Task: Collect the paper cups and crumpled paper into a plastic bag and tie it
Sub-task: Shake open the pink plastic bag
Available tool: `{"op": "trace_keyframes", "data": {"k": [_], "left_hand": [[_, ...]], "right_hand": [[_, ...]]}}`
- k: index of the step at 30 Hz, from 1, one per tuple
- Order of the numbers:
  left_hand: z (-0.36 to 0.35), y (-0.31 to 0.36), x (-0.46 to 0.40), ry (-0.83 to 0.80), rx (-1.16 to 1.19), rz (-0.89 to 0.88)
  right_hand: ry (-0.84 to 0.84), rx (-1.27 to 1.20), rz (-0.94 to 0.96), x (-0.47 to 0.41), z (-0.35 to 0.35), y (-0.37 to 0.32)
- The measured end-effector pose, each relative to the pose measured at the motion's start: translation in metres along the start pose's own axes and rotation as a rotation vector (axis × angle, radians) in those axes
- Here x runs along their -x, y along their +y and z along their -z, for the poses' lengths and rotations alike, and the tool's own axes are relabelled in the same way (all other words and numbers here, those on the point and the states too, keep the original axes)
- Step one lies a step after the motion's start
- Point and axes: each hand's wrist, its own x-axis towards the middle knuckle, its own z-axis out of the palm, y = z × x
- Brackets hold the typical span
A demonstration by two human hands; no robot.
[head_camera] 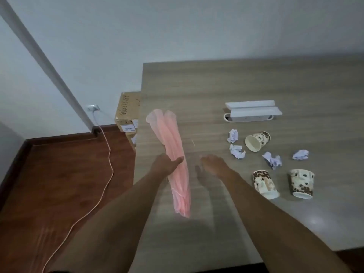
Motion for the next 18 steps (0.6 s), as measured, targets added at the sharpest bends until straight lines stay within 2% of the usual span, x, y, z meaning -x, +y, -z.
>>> {"op": "trace_keyframes", "data": {"k": [4,10,18], "left_hand": [[-0.022,-0.019,-0.01,0.041,0.12,0.034],[-0.049,-0.029,0.003,0.048,0.057,-0.003],[-0.068,-0.042,0.054,0.148,-0.012,-0.302]], "right_hand": [[-0.035,-0.03,-0.062,0.005,-0.027,0.014],[0.047,-0.278,-0.091,-0.002,-0.036,0.023],[0.096,-0.529,-0.113,-0.016,-0.04,0.002]]}}
